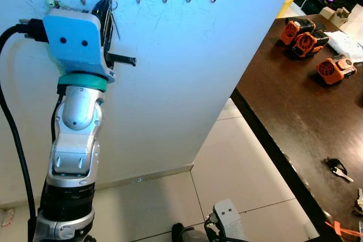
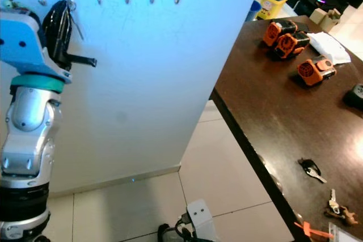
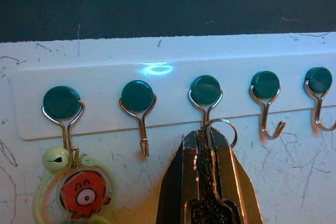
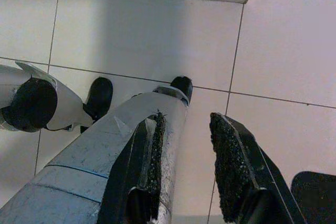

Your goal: Hang keys on a hook

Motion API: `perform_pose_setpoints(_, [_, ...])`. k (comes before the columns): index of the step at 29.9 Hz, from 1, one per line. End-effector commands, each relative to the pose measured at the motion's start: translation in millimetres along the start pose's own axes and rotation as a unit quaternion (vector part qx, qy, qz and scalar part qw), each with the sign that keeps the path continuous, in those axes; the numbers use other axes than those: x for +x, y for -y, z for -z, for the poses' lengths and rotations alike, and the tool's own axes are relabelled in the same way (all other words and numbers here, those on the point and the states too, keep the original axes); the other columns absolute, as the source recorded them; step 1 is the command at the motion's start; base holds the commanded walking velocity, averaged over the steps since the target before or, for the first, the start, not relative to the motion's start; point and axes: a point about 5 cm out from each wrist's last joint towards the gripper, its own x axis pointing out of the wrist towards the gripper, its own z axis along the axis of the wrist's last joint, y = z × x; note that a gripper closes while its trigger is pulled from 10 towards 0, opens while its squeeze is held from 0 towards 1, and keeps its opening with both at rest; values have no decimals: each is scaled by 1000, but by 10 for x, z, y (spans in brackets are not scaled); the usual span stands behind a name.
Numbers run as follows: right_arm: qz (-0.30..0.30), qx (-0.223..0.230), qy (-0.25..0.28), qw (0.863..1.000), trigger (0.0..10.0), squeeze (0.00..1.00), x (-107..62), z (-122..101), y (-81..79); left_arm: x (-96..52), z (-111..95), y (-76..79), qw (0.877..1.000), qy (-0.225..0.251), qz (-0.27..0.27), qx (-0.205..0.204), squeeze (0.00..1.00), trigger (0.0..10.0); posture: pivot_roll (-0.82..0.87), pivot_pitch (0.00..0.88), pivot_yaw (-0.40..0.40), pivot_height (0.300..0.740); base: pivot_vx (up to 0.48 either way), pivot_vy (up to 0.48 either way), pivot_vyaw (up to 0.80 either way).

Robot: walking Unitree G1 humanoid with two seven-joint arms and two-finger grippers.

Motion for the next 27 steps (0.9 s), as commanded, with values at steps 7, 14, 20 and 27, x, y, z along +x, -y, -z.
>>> perform_pose_setpoints(7, [1,14,-30,999,10000,0,-58,174,-15,23,14,-13,1000,-6,-8,8,0,10000,-117,93,-26,740,0,0,0])
perform_pose_setpoints(14, [1,15,-30,999,10000,0,-56,176,-23,66,18,0,1000,-8,-9,15,0,10000,-116,94,-25,740,0,0,0])
perform_pose_setpoints(20, [2,16,-32,999,10000,0,-54,178,-28,99,23,50,999,-6,6,49,0,10000,-116,94,-19,740,0,0,0])
perform_pose_setpoints(27, [5,20,-34,999,10000,0,-58,196,-36,30,-112,103,988,55,45,134,0,10000,-118,96,-13,740,0,0,0])
